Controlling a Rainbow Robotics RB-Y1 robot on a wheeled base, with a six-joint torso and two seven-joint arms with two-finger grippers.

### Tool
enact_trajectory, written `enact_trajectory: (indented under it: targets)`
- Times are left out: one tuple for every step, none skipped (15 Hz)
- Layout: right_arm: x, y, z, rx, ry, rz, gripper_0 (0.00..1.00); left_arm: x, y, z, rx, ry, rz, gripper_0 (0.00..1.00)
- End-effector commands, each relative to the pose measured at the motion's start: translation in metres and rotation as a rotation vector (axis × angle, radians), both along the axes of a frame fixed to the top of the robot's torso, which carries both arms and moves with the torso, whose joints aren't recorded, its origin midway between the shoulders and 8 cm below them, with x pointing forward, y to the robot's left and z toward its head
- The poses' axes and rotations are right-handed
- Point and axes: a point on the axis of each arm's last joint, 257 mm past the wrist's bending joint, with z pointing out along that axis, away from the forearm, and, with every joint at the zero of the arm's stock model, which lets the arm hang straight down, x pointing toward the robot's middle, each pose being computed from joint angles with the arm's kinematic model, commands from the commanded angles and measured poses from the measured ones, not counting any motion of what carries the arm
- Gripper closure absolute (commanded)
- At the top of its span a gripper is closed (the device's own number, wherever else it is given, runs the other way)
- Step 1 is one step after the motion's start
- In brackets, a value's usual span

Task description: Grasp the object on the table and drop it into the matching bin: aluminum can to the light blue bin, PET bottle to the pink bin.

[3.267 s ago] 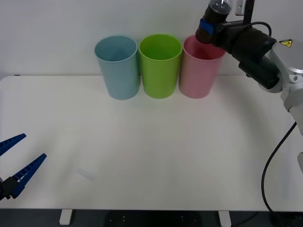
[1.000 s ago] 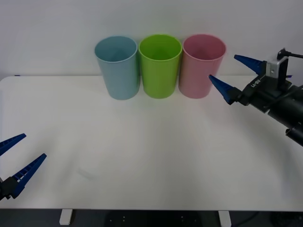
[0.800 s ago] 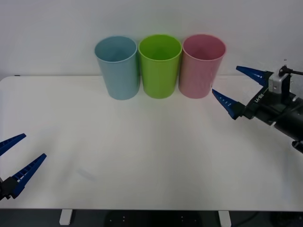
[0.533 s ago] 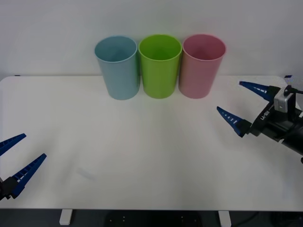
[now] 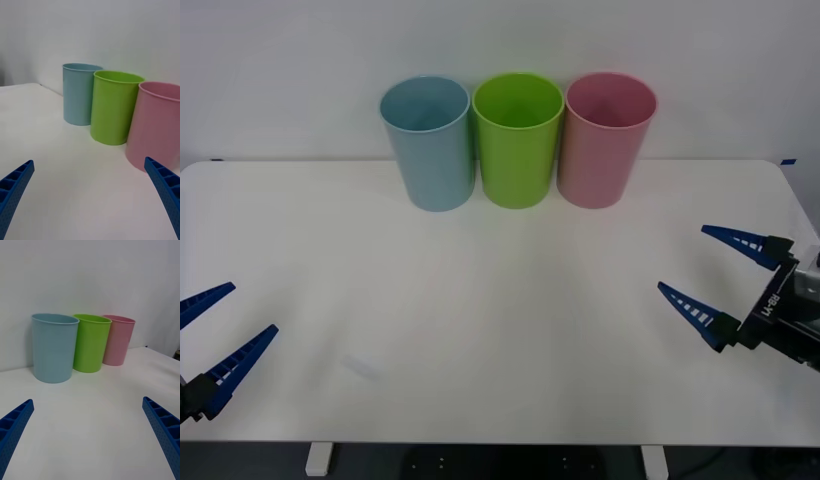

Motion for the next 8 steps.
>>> enact_trajectory:
  targets:
    - [-0.009, -0.007, -0.008, 0.018, 0.028, -0.017, 0.00, 0.000, 0.000, 0.000, 0.000, 0.000, 0.000, 0.00]
    - [-0.011, -0.009, -0.010, 0.026, 0.037, -0.019, 0.00, 0.000, 0.000, 0.000, 0.000, 0.000, 0.000, 0.00]
    - [-0.014, -0.011, -0.013, 0.035, 0.049, -0.027, 0.00, 0.000, 0.000, 0.000, 0.000, 0.000, 0.000, 0.00]
    - [-0.017, -0.013, -0.015, 0.046, 0.059, -0.032, 0.00, 0.000, 0.000, 0.000, 0.000, 0.000, 0.000, 0.00]
    - [-0.019, -0.016, -0.017, 0.052, 0.065, -0.038, 0.00, 0.000, 0.000, 0.000, 0.000, 0.000, 0.000, 0.00]
    - [-0.020, -0.017, -0.018, 0.051, 0.069, -0.041, 0.00, 0.000, 0.000, 0.000, 0.000, 0.000, 0.000, 0.00]
    - [-0.022, -0.017, -0.020, 0.052, 0.074, -0.041, 0.00, 0.000, 0.000, 0.000, 0.000, 0.000, 0.000, 0.00]
    - [-0.023, -0.017, -0.022, 0.052, 0.078, -0.043, 0.00, 0.000, 0.000, 0.000, 0.000, 0.000, 0.000, 0.00]
